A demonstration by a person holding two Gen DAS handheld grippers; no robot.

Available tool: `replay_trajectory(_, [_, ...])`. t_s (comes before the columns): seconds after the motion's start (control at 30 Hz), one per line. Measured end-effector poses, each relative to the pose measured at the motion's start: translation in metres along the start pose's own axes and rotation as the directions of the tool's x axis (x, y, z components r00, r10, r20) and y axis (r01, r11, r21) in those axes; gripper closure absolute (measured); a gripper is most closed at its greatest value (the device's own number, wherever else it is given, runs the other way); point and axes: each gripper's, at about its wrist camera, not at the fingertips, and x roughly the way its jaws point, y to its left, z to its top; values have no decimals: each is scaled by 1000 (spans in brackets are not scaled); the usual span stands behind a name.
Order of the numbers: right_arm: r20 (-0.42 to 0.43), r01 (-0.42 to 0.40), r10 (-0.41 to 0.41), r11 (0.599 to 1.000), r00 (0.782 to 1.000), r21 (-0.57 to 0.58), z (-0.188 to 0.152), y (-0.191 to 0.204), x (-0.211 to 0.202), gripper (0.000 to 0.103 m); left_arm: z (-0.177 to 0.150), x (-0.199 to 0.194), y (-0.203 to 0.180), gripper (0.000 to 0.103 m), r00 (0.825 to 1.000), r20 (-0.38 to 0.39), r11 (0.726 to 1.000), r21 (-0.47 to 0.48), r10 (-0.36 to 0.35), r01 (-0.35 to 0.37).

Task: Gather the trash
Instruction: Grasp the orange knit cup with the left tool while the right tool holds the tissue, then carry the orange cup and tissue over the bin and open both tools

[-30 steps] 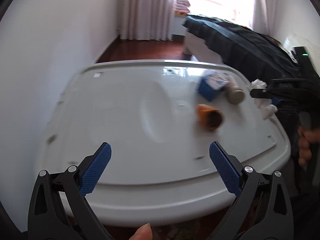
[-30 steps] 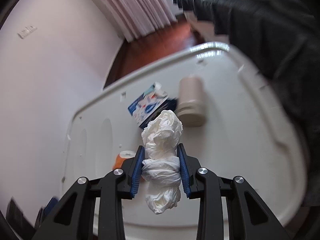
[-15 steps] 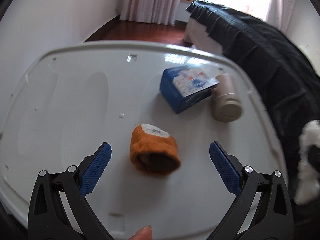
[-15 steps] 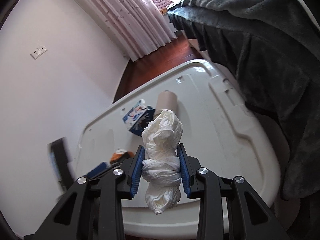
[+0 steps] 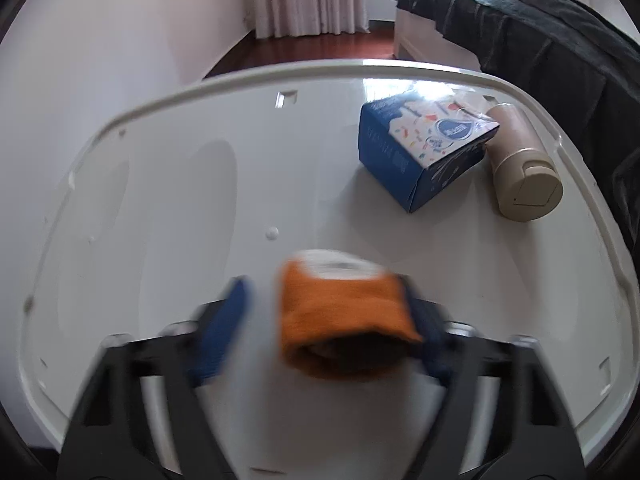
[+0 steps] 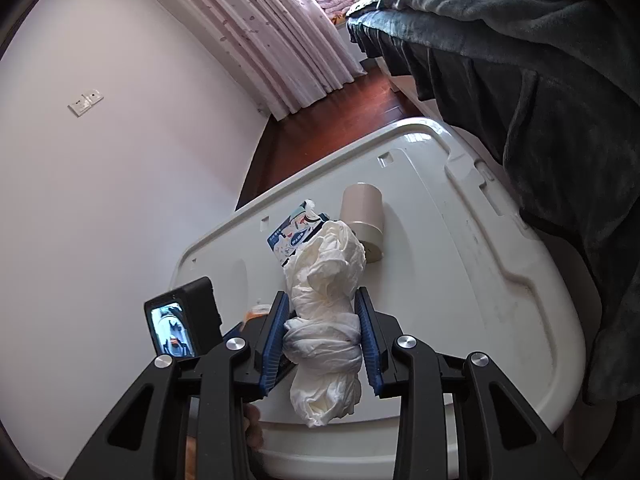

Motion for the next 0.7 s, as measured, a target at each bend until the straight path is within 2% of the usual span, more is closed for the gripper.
replay_trajectory(0.2, [-1,18,-18,1000,1000,8,0,-2,2,69,3,-1,9,72,998,10,998,20,-60,60])
replay_trajectory(0.4, [-14,40,-40,999,999,7,-2,2,10,69,-8,-23,24,76,993,45,993,60,-107,104])
replay_trajectory(0.6, [-20,43,-45,995,999,-93,-14,36,17,69,-39,-95,73,76,984,94,988,47,-153,149])
replay_trajectory(0.7, [-33,12,-17,988,999,-153,-30,61,19,69,-84,-132,108,76,987,73,989,48,-146,143])
